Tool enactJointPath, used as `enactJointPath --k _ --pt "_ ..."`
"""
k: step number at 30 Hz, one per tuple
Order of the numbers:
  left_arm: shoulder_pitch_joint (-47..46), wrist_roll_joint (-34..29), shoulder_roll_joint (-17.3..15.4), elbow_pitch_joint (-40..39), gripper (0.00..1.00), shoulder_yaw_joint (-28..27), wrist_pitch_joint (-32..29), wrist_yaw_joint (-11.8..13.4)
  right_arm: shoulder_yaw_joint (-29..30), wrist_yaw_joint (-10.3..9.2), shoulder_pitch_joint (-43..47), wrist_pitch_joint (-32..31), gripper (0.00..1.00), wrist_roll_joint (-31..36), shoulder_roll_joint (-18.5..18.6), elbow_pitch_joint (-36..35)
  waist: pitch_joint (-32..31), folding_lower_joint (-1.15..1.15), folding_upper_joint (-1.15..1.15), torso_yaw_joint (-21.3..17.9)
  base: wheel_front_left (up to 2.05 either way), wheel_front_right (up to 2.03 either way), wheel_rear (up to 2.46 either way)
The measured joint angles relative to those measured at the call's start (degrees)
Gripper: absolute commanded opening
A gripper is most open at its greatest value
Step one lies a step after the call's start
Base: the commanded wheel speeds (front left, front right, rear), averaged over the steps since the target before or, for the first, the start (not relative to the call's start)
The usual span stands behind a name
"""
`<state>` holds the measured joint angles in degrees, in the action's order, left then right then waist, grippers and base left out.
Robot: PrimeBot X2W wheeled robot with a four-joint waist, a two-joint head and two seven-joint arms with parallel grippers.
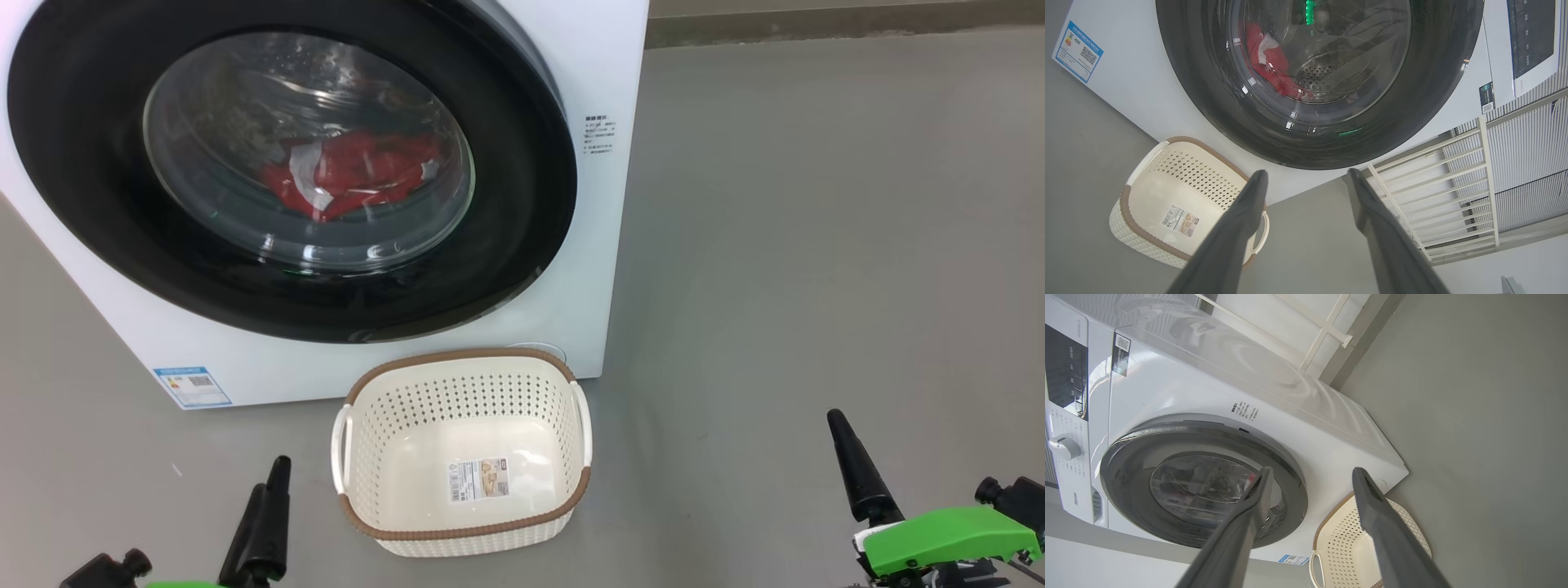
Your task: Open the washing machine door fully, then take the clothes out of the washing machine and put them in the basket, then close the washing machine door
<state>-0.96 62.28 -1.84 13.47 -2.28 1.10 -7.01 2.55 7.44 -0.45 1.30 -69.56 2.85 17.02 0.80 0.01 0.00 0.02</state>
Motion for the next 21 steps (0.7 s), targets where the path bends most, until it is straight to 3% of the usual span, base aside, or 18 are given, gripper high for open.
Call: enactJointPath --k 21 --pt "0.5 -16.2 -0.2 -2.9 1.0 0.3 3.1 0.0 -1.6 0.0 0.1 3.1 1.0 13.7 0.6 -0.9 0.7 0.0 0.0 -0.2 0.0 0.0 0.0"
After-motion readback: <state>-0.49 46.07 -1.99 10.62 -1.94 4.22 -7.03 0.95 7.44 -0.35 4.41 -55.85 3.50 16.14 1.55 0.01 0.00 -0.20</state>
